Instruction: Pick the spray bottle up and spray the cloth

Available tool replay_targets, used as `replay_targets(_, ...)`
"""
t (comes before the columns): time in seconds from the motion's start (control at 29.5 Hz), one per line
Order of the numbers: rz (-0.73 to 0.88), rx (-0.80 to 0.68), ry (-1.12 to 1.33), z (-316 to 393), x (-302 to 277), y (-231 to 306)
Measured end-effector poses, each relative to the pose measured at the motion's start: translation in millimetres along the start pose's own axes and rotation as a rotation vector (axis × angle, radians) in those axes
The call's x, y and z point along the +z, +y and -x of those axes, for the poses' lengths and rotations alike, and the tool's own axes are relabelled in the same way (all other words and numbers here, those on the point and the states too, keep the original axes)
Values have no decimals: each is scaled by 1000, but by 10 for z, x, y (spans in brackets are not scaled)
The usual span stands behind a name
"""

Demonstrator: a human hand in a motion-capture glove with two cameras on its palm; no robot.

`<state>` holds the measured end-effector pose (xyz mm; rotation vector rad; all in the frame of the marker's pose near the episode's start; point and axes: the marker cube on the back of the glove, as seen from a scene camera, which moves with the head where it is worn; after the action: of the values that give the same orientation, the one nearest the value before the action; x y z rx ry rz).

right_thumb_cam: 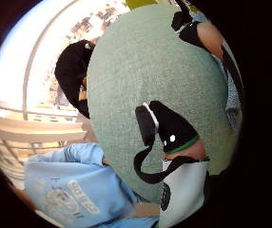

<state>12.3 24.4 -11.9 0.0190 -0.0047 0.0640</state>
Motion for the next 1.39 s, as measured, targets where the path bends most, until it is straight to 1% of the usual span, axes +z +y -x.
replay_targets(0.1, -16, 23, -3, -48, -48, 163)
replay_targets(0.27, -69, 77, -35, -175, -157, 588)
replay_targets(0.51, -148, 183, -247, -444, -313, 1292)
replay_targets(0.68, -201, 220, -268, -585, -422, 1595)
replay_targets(0.85, -260, 246, -332, -813, -472, 1758)
replay_targets(1.05, -341, 351, -488, -1136, -423, 1868)
replay_targets(1.15, -347, 401, -571, -1343, -384, 1877)
replay_targets(1.29, -371, 507, -708, -1588, -331, 1808)
replay_targets(1.39, -409, 528, -777, -1749, -290, 1680)
